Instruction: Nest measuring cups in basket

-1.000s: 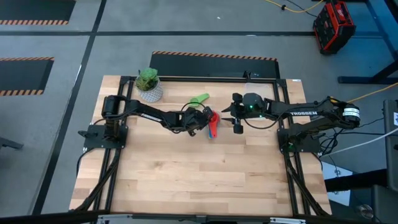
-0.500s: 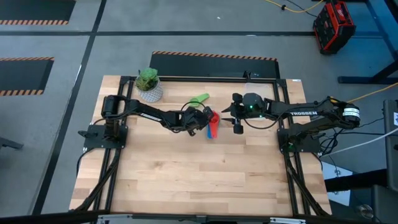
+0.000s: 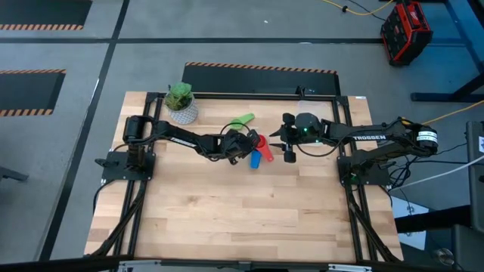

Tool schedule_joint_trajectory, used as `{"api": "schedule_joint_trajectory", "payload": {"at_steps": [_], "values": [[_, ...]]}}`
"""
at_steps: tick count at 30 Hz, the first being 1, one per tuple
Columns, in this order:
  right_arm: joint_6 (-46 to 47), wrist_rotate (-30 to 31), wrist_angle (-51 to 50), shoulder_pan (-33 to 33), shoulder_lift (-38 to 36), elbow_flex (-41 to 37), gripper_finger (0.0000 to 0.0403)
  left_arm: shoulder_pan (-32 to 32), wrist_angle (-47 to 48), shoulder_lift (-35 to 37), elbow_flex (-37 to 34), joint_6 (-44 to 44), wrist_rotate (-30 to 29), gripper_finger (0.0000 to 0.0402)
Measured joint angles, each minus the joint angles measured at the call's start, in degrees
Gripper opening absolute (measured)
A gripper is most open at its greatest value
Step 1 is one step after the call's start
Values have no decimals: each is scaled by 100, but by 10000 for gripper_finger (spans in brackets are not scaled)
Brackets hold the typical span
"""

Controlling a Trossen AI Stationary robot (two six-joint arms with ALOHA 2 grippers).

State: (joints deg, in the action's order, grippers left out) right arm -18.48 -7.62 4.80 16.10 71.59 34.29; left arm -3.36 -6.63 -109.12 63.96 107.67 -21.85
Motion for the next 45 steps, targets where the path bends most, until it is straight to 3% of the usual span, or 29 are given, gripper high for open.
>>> {"api": "schedule_joint_trajectory", "payload": {"at_steps": [28,45], "values": [[44,0,536,343,26,0,168,25,-74,20,0,-38,85,79],[44,-12,1172,452,1236,0,168,44,-116,22,0,-152,184,78]]}}
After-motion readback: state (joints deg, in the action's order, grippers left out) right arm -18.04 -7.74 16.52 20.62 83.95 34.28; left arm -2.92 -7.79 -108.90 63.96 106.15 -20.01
